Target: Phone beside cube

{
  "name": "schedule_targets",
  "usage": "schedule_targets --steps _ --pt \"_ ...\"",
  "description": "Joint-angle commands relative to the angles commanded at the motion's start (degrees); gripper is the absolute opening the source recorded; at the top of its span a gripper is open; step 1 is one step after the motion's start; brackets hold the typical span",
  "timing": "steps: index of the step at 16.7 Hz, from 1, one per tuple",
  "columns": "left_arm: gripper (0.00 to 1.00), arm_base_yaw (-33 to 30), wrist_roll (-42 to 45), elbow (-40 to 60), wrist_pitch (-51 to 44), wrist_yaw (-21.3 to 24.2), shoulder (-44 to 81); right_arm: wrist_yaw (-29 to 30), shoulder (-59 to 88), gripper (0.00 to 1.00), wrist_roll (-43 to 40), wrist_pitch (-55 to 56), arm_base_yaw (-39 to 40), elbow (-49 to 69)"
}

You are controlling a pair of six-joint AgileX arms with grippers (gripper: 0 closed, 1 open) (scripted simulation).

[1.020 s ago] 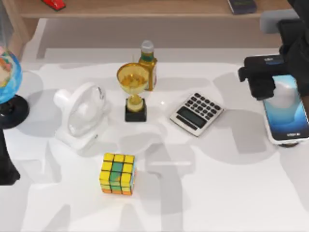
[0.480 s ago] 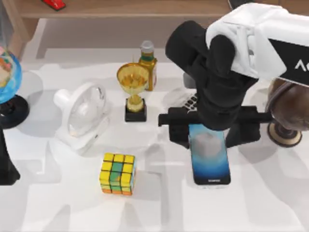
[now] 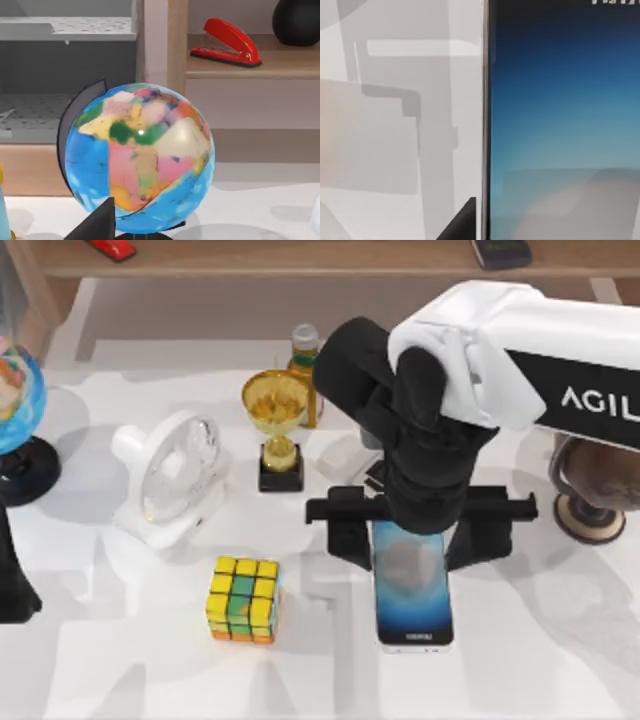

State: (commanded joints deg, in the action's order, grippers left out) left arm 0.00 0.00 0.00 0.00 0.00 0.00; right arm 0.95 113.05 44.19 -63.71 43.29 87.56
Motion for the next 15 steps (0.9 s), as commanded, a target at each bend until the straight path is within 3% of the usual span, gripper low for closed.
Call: schedule_targets --steps 6,15 --pt "1.00 0.0 0.0 0.0 0.0 0.0 0.0 -1.6 -0.4 0.00 1.0 0.6 -0.1 -0.4" --pt "1.00 0.0 0.0 0.0 0.0 0.0 0.0 -10.9 0.0 0.00 3.7 4.2 0.4 -2.5"
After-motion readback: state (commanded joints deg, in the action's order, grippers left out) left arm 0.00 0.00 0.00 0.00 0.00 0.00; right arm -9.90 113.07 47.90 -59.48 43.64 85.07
